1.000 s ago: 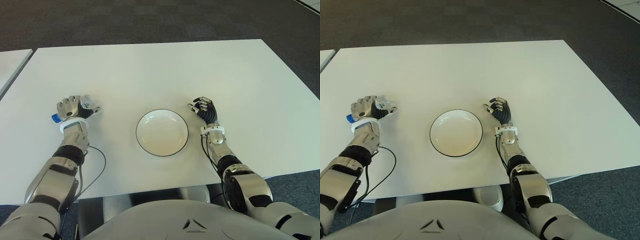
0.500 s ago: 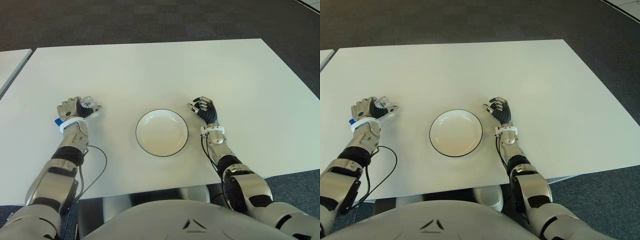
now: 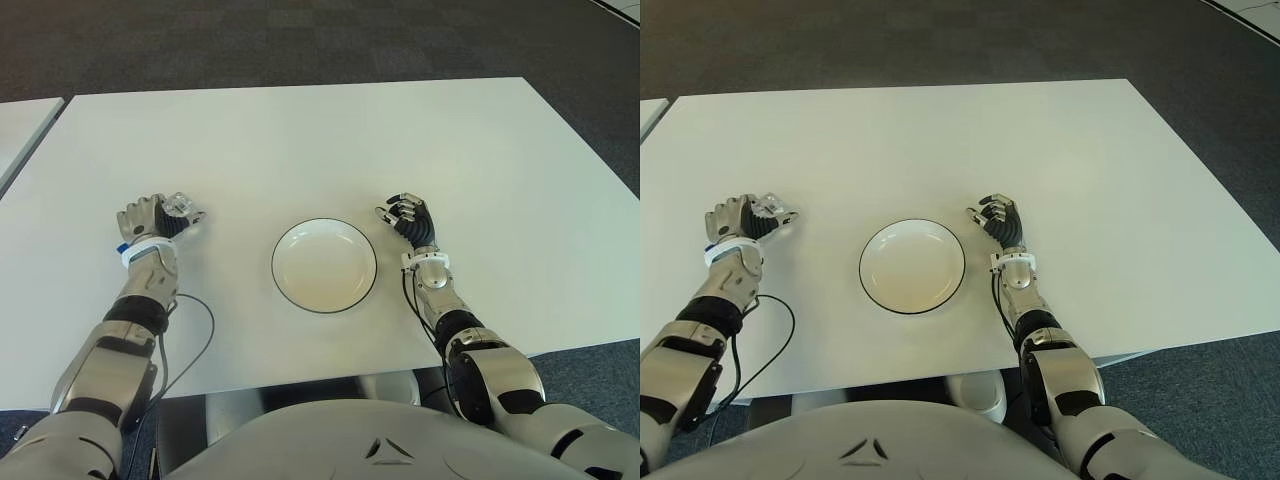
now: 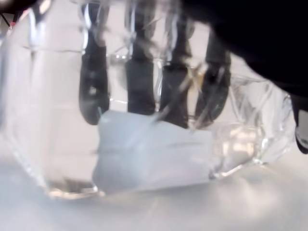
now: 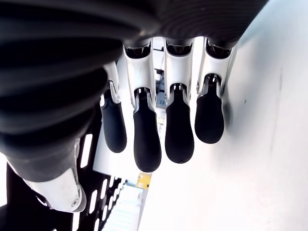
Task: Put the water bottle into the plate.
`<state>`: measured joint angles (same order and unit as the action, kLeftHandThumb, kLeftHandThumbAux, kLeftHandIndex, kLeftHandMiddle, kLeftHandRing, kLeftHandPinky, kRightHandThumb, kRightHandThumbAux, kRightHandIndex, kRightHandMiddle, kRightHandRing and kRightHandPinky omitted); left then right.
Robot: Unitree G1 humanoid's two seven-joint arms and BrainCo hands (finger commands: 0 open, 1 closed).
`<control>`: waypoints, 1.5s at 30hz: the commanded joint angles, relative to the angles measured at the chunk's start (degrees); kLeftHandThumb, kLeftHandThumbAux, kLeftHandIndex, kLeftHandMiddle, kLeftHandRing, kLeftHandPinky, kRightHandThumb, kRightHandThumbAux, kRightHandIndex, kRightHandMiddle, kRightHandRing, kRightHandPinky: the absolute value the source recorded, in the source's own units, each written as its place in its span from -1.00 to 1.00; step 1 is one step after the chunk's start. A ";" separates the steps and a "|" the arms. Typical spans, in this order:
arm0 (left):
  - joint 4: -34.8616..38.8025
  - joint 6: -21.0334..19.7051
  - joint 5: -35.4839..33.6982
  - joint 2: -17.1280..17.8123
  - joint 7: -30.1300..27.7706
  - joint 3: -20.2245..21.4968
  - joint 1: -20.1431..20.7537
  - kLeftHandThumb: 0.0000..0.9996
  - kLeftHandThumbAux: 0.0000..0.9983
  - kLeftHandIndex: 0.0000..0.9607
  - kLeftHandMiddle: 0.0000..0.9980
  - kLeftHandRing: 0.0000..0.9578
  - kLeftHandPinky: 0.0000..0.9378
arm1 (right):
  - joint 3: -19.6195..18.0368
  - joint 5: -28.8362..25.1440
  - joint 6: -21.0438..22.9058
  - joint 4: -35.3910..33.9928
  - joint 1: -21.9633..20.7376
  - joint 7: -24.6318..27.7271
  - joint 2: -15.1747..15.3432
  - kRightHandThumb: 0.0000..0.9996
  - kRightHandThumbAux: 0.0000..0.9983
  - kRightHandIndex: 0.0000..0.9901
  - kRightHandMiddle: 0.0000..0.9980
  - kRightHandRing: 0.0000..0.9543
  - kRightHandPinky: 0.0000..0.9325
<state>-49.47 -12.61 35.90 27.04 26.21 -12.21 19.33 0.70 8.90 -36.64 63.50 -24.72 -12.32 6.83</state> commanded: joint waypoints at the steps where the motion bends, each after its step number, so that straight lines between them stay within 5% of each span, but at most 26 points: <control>1: -1.78 0.61 -2.33 -3.11 -1.22 -0.37 -3.85 0.71 0.33 -0.15 0.08 0.68 0.70 | -0.17 -0.03 1.71 1.55 1.61 0.43 -0.11 0.42 0.46 -0.13 0.30 0.37 0.39; 45: -0.63 11.04 -3.79 -3.15 6.87 2.44 -5.23 0.71 0.34 -0.17 0.07 0.73 0.72 | 0.05 0.29 1.99 1.65 1.38 -0.73 -0.15 0.42 0.46 -0.13 0.30 0.38 0.41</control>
<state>-48.83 -1.87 33.63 26.33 33.76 -9.37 16.85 0.76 9.00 -36.44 63.60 -24.81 -13.31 6.94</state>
